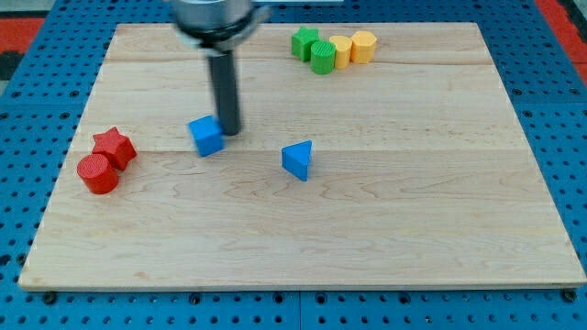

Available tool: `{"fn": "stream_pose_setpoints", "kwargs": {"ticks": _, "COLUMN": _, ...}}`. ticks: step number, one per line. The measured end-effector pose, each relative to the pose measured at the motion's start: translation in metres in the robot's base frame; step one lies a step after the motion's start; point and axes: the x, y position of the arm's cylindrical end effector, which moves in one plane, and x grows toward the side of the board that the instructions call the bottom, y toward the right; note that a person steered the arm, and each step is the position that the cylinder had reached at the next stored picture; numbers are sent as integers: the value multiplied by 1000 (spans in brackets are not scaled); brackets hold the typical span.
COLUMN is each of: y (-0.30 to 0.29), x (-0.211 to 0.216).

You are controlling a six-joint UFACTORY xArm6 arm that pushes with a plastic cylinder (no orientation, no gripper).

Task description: Push blue triangle closer to the blue cube and red star

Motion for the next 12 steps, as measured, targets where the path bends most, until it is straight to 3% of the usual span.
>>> {"fn": "stream_pose_setpoints", "kwargs": {"ticks": 1, "y": -30, "x": 8}}
{"fn": "stream_pose_setpoints", "kwargs": {"ticks": 3, "y": 178, "x": -2}}
{"fn": "stream_pose_setpoints", "kwargs": {"ticks": 4, "y": 195, "x": 29}}
{"fn": "stream_pose_setpoints", "kwargs": {"ticks": 6, "y": 41, "x": 41}}
{"fn": "stream_pose_setpoints", "kwargs": {"ticks": 7, "y": 25, "x": 47}}
{"fn": "stream_pose_setpoints", "kwargs": {"ticks": 8, "y": 64, "x": 59}}
{"fn": "stream_pose_setpoints", "kwargs": {"ticks": 9, "y": 64, "x": 86}}
{"fn": "stream_pose_setpoints", "kwargs": {"ticks": 10, "y": -11, "x": 83}}
{"fn": "stream_pose_setpoints", "kwargs": {"ticks": 12, "y": -45, "x": 46}}
